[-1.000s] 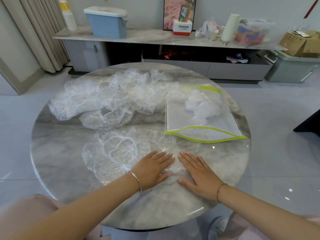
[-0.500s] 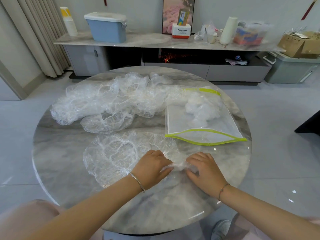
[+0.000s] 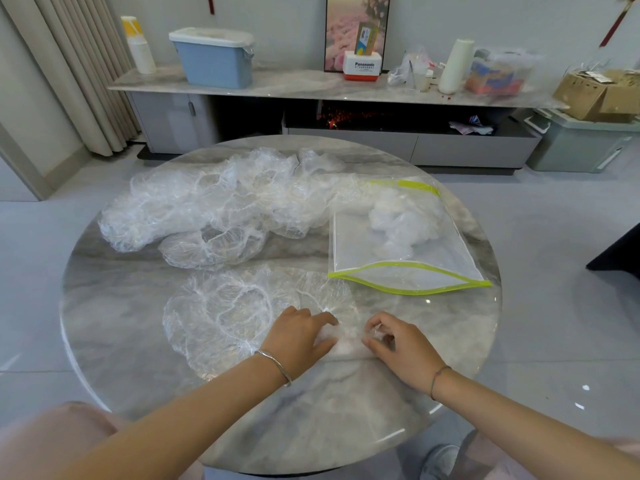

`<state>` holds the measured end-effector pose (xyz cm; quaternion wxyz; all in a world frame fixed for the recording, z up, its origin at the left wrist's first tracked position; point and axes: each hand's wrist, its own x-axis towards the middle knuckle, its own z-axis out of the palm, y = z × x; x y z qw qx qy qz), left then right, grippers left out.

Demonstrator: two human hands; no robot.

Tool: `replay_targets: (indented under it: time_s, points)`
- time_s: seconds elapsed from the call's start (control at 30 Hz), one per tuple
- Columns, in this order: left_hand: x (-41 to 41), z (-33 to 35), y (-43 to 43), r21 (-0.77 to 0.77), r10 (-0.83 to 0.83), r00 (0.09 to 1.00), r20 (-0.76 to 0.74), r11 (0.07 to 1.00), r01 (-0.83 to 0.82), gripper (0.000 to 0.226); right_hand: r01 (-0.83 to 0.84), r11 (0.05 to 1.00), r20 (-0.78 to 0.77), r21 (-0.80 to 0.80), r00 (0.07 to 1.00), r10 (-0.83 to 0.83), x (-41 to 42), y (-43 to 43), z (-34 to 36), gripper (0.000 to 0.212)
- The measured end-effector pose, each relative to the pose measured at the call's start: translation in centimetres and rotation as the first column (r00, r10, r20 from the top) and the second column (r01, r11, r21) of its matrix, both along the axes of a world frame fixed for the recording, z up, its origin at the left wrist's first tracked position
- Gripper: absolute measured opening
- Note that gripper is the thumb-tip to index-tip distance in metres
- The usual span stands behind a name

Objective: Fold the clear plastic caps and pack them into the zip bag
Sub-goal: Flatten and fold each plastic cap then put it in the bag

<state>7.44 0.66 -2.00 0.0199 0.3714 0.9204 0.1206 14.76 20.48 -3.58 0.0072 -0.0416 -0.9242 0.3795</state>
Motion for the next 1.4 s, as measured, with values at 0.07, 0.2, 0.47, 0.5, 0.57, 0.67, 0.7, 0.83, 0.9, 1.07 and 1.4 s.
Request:
replay_targets:
  time_s: [0.07,0.2,0.47,0.5,0.57,0.67,0.7,0.83,0.9,1.07,1.4]
  points:
    - [-0.1,0.2,0.0,0.064,-0.022,0.996,-0.090,0.998,0.028,0.033,0.045,0.997,0.030,-0.056,0.999,-0.044,-0.4,0.1,-0.1,0.018]
    - [-0.5,-1.2,0.1,0.067,-0.275,0.933,-0.234,0.952,0.298,0.040,0.082,0.994,0.084,-0.070,0.994,-0.076,-1.5,-0.1,-0.3,0.018]
    - [0.6,-2.6,-1.3,-0.324,-0.316,0.949,0.014,0.896,0.303,0.064,-0.059,0.825,-0.225,0.561,0.949,0.221,-0.4,-0.7,-0.5,0.046]
    - [0.5,-2.9,-1.4,-0.337,-0.303,0.953,0.018,0.895,0.292,0.064,-0.104,0.785,-0.185,0.610,0.945,0.269,-0.1,-0.8,-0.7,0.051]
    - [0.4,-2.8,-1.4,-0.313,-0.269,0.963,-0.012,0.916,0.252,0.066,-0.175,0.739,-0.080,0.650,0.952,0.296,0.7,-0.8,-1.4,0.058]
    - [0.5,-2.4,-0.7,-0.269,-0.297,0.955,-0.008,0.920,0.284,0.079,-0.226,0.725,0.041,0.651,0.964,0.263,1.1,-0.1,-2.1,0.061]
    - [0.4,-2.6,-0.6,-0.257,-0.299,0.954,0.005,0.922,0.290,0.083,-0.234,0.724,0.067,0.649,0.965,0.252,1.1,0.0,-2.2,0.063]
    - [0.3,-2.3,-0.3,-0.230,-0.307,0.951,0.025,0.924,0.305,0.091,-0.289,0.795,0.096,0.533,0.954,0.283,1.1,0.4,-2.9,0.080]
    - [0.5,-2.3,-0.2,-0.225,-0.312,0.950,0.029,0.924,0.310,0.089,-0.286,0.808,0.084,0.516,0.955,0.285,1.1,0.2,-3.1,0.081]
    - [0.3,-2.1,-0.6,-0.184,-0.229,0.971,-0.071,0.960,0.213,0.073,-0.278,0.775,0.160,0.567,0.960,0.228,1.1,-0.1,-2.3,0.069]
    - [0.3,-0.8,0.0,0.071,-0.269,0.877,-0.397,0.944,0.322,0.034,-0.163,0.796,-0.298,0.584,0.868,0.397,0.5,-1.3,-0.3,0.033]
